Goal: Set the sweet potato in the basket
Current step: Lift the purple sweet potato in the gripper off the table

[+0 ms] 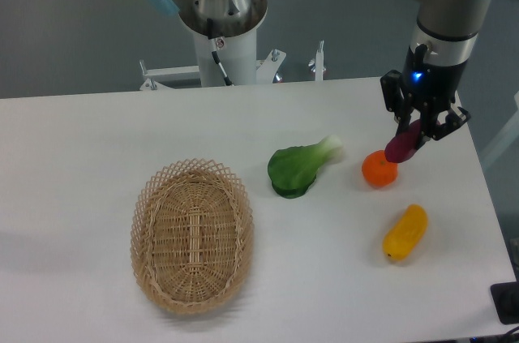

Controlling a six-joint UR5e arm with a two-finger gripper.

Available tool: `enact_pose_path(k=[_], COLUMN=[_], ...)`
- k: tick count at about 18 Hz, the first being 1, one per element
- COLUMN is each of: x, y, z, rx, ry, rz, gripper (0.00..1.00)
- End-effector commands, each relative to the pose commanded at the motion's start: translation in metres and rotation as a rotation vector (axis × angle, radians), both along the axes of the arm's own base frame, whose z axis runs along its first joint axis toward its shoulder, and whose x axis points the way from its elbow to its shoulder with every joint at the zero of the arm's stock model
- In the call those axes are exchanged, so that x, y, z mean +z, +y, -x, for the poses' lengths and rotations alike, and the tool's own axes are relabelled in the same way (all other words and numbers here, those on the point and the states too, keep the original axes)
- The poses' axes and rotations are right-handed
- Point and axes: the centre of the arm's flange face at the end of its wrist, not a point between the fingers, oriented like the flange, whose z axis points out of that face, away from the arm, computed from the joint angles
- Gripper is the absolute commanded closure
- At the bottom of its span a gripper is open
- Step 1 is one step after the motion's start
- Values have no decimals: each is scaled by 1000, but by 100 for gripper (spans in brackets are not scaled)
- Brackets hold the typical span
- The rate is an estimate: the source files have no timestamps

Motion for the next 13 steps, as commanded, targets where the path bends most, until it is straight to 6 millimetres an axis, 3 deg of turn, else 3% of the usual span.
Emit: enact_pose_path(k=[7,13], x=[-17,-39], y=[14,67], z=[-9,-36], rx=[-9,83], ry=[-29,-40], rz=[12,-8], gripper=[66,66])
